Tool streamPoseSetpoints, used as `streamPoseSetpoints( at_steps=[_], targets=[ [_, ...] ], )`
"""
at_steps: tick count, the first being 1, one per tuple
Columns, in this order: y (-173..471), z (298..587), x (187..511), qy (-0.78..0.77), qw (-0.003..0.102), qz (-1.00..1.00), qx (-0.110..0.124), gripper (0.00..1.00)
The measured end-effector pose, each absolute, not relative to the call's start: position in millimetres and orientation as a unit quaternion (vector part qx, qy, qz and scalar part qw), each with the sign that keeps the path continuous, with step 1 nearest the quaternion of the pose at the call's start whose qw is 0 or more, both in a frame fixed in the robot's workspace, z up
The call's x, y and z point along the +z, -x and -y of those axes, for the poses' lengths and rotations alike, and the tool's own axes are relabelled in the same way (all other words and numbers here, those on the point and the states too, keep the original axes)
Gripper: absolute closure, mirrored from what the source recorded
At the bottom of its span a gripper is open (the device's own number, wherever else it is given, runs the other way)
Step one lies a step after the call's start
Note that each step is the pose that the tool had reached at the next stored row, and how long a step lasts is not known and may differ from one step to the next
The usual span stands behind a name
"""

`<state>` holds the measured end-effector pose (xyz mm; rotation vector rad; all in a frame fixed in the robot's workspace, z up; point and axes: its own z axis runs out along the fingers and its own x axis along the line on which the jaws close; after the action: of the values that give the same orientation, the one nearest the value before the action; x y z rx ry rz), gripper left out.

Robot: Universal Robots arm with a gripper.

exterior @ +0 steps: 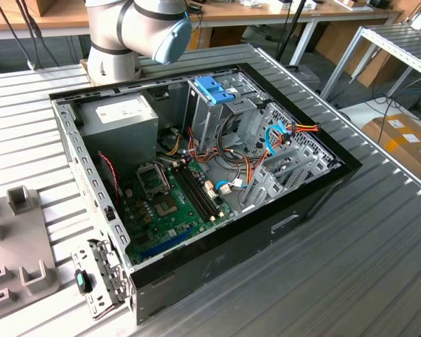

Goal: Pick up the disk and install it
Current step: 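Pick up the disk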

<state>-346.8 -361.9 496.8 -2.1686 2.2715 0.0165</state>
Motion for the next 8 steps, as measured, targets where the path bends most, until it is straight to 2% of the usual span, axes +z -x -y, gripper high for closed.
streamPoseSetpoints(
  at_steps=[8],
  targets=[
    [331, 362, 497, 0.69, 0.001, -0.723, 0.005, 0.65]
  ],
)
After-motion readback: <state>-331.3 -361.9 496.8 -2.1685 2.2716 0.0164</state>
